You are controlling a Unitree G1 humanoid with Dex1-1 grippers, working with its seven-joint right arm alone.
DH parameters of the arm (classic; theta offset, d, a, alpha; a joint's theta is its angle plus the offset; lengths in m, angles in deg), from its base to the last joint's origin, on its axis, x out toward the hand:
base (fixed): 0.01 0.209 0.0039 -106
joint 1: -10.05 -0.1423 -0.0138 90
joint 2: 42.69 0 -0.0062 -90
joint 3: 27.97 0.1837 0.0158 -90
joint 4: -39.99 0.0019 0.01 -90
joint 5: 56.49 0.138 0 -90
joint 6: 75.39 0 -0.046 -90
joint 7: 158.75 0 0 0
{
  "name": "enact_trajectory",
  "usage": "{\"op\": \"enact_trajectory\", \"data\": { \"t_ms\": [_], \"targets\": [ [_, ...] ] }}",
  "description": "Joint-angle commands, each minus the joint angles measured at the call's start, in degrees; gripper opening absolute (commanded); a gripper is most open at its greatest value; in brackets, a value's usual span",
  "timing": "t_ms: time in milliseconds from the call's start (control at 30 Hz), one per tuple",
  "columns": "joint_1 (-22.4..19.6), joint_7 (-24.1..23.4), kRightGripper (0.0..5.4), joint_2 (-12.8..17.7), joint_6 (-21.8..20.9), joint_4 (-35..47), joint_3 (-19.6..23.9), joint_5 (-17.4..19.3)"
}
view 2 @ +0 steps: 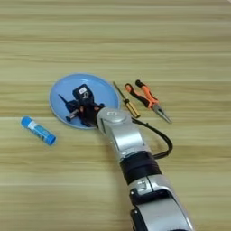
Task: Move the objects on the table
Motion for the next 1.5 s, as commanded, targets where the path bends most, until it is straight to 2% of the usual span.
{"op": "enact_trajectory", "data": {
  "t_ms": [33,233,433,567,767,1100,1333,1500],
  "targets": [
    [-2.9,-0.8,0.29,2.4,0.5,5.0,2.5,0.6],
    [-3.5,-0.6,0.29,4.0,2.2,8.7,5.4,1.8],
    [-5.6,-0.5,0.29,7.0,4.2,11.0,10.3,4.0],
    [-7.5,-0.8,0.29,9.7,4.0,9.5,13.2,4.6],
    [-10.9,-1.5,0.29,15.2,1.3,2.5,17.6,4.6],
    [-15.9,-3.1,0.29,21.4,-5.8,-12.4,20.4,3.3],
    [-19.0,-4.1,0.29,24.4,-11.2,-24.5,20.7,2.2],
    [-20.9,-5.2,0.29,25.3,-14.6,-32.9,20.4,1.1]
  ]
}}
